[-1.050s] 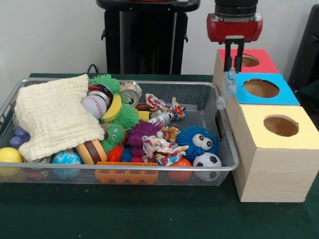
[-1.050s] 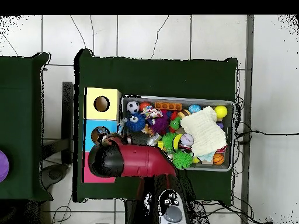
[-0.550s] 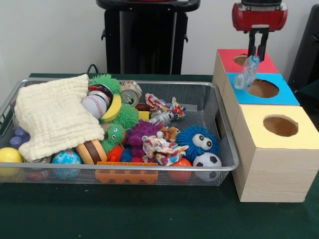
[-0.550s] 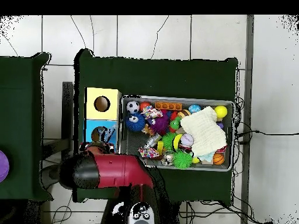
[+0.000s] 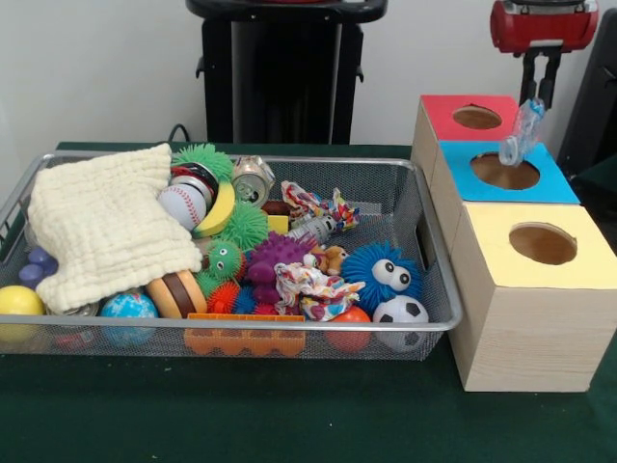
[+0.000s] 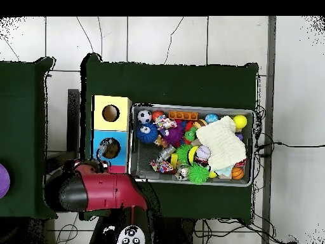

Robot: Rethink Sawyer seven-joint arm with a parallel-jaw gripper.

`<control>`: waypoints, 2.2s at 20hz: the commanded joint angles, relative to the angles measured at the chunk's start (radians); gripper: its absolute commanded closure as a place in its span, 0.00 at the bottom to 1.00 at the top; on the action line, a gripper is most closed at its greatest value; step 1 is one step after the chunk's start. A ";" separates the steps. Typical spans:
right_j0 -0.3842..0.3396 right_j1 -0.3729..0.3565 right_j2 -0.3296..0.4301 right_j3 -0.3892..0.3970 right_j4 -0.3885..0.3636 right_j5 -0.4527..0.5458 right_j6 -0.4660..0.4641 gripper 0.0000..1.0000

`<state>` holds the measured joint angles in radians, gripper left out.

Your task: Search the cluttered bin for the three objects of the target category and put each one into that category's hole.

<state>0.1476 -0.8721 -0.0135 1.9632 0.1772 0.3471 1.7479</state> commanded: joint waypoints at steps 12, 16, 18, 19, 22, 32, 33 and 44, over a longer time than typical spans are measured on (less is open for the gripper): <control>0.013 0.025 -0.035 0.052 0.078 0.032 0.249 1.00; -0.009 0.019 -0.011 0.079 0.088 0.006 0.232 0.00; -0.020 0.017 0.001 0.088 0.088 -0.003 0.223 0.00; -0.013 0.020 -0.005 0.075 0.090 0.008 0.225 0.00; -0.013 0.019 -0.004 0.078 0.096 0.008 0.227 0.00; 0.000 0.027 -0.016 0.071 0.102 0.018 0.228 0.00; -0.002 0.025 -0.017 0.073 0.102 0.016 0.226 0.00; -0.069 0.094 0.021 0.090 0.068 -0.076 0.171 0.00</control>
<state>0.1452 -0.8657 -0.0424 2.0017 0.2411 0.3455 1.7479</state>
